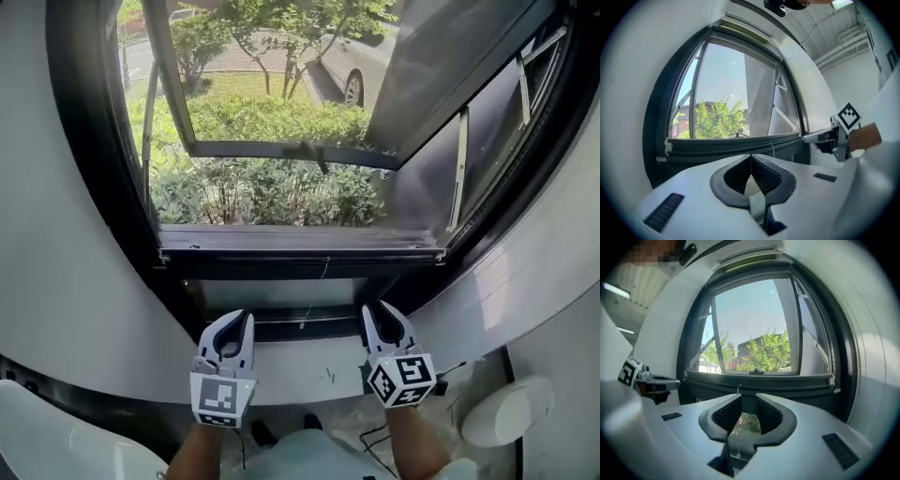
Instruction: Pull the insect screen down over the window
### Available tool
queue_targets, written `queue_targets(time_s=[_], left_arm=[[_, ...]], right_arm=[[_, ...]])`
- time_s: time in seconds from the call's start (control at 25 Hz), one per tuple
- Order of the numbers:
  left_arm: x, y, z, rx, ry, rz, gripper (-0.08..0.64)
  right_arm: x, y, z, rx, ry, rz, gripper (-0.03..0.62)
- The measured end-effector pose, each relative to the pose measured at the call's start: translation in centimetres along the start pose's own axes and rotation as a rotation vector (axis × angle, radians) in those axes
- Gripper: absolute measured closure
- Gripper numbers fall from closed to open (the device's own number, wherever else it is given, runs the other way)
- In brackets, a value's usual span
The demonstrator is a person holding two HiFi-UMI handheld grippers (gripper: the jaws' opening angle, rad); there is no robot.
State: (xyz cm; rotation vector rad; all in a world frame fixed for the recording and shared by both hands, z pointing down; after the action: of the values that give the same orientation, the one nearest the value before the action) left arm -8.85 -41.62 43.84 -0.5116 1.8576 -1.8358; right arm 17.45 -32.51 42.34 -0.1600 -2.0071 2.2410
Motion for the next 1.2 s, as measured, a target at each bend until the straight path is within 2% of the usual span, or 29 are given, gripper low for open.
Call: queue_targets(time_s=[0.12, 0.16, 0.2, 0.4, 0.6, 0.84, 1.04, 1.2], left_arm=[[-2.0, -2.1, -1.7, 0.032, -0.009, -0.112, 0.541], [-2.7, -2.6, -2.2, 0.046, -0.01, -0.135, 0.541], [-3.4, -3.1, -2.7, 0.057, -0.011, -0.149, 0.541], [-6.1, -4.0, -5.7, 0.083, 0.0, -0.131, 0.546], [-8.7, -3.3, -7.6, 0.082, 0.078, -0.089, 0.546], [-16.7, -2.5, -11.7, 0.092, 0.149, -0.1, 0.546], [-23.5, -3.2, -15.8, 0.154, 0.19, -0.114, 0.546], [-26.0, -2.8, -18.0, 0.163, 0.22, -0.101, 0.546]], right_arm=[[3.6, -2.4, -1.0, 0.022, 0.009, 0.048, 0.533], [4.8, -3.1, -1.3, 0.033, 0.019, 0.046, 0.575], [5.7, -3.7, -1.6, 0.044, 0.035, 0.044, 0.586], [7.9, -5.7, -4.3, 0.082, 0.096, 0.047, 0.586], [6.6, -5.4, -7.2, 0.05, 0.149, 0.025, 0.586], [3.2, -6.1, -13.8, 0.02, 0.217, 0.013, 0.586], [1.4, -7.4, -18.7, 0.019, 0.294, 0.014, 0.586], [1.0, -7.6, -21.5, 0.02, 0.345, 0.007, 0.586]])
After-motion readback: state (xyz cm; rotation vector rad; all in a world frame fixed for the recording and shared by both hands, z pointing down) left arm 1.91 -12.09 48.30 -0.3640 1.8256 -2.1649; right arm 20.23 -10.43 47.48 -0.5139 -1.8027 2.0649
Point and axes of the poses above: the fingertips, and each gripper's own axes: z forward along the fingers, x to its left, y out of its top, the point moved 7 cm from there along -z, backward along the fingers, and after that the axes turned 13 degrees about y, right-handed, at the moved point
